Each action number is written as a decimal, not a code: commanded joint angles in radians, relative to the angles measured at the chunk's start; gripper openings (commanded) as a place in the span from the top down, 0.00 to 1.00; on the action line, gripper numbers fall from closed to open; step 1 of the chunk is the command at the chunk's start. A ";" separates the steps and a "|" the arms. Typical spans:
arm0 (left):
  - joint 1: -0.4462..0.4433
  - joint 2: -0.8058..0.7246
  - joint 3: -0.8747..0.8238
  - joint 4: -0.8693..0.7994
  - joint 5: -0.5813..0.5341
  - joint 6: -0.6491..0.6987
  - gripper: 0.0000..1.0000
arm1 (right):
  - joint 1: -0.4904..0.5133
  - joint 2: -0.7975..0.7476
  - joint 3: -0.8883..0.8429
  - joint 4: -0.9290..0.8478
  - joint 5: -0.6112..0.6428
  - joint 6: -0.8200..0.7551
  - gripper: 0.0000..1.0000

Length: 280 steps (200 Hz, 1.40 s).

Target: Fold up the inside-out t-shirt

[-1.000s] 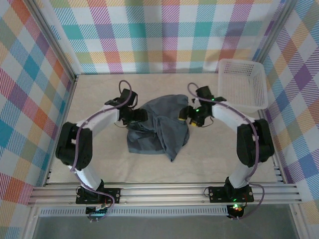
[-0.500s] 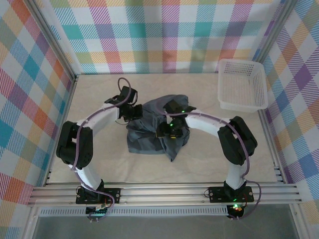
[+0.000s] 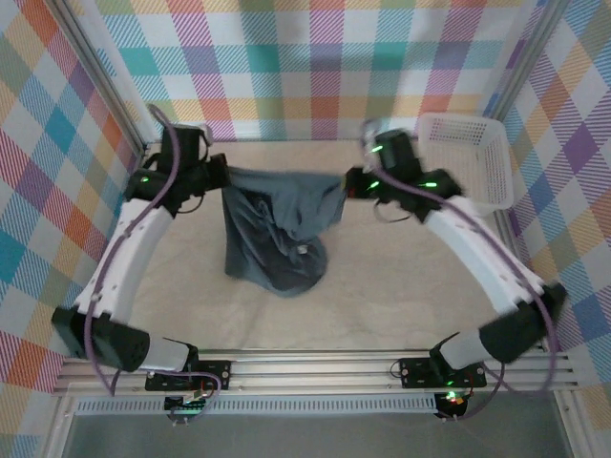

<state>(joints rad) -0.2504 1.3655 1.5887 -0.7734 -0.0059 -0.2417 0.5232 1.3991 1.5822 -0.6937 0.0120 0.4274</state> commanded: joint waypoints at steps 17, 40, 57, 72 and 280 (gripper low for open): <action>0.003 -0.151 0.122 -0.056 -0.048 0.167 1.00 | -0.057 -0.147 0.098 0.023 0.090 -0.121 1.00; 0.001 -0.241 0.085 0.035 0.090 0.211 1.00 | -0.057 -0.202 0.103 0.102 0.083 -0.118 1.00; -0.007 -0.302 0.002 0.130 0.179 0.231 1.00 | -0.057 -0.213 0.096 0.126 0.082 -0.109 1.00; -0.013 -0.312 -0.068 0.155 0.187 0.213 1.00 | -0.058 -0.197 0.049 0.141 0.084 -0.108 1.00; -0.314 0.099 -0.141 0.319 -0.144 0.061 0.37 | -0.002 -0.118 -0.469 0.173 -0.177 -0.243 0.48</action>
<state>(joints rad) -0.5884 1.7306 1.5158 -0.4198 -0.0418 -0.1104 0.4603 1.2701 1.1889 -0.5449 -0.0940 0.2813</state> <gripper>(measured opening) 0.626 0.483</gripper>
